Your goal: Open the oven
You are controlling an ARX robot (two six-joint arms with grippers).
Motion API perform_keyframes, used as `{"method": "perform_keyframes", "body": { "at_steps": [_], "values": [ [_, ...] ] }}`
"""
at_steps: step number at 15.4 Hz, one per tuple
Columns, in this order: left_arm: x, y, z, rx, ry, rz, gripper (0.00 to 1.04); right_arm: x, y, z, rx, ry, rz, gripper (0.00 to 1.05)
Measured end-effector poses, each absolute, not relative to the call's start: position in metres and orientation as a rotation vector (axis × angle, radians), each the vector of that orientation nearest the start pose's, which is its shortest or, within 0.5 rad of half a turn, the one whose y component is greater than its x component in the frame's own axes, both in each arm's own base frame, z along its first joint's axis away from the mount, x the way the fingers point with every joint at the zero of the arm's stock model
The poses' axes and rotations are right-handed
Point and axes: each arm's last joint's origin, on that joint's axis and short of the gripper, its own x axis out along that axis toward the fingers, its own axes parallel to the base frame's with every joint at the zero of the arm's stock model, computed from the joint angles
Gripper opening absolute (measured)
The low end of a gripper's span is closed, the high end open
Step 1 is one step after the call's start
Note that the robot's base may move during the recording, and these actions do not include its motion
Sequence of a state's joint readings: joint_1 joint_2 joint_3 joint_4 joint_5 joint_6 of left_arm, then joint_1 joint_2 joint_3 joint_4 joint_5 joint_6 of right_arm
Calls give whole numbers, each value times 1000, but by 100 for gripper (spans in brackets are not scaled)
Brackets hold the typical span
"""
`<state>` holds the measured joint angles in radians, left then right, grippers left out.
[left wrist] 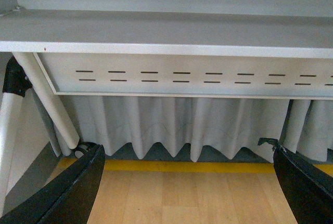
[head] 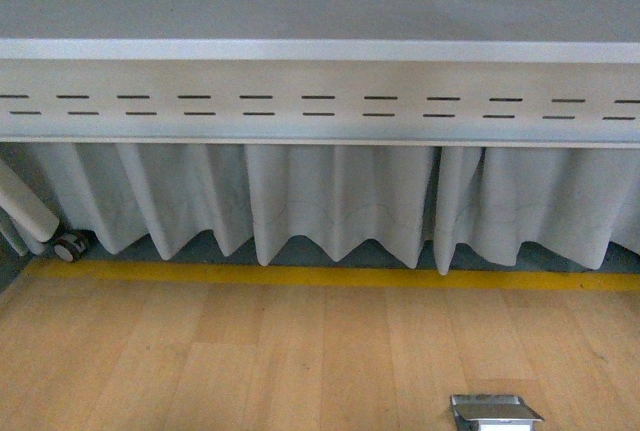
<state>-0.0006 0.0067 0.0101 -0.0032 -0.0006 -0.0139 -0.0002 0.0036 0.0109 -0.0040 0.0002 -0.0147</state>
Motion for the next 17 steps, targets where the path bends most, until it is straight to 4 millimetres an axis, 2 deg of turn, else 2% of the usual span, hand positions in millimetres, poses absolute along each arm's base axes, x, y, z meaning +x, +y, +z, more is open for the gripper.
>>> {"method": "perform_keyframes", "body": {
  "at_steps": [17],
  "values": [
    [97,0,166,-14,0,0,98,97,0,167,-15,-3,0,98]
  ]
}}
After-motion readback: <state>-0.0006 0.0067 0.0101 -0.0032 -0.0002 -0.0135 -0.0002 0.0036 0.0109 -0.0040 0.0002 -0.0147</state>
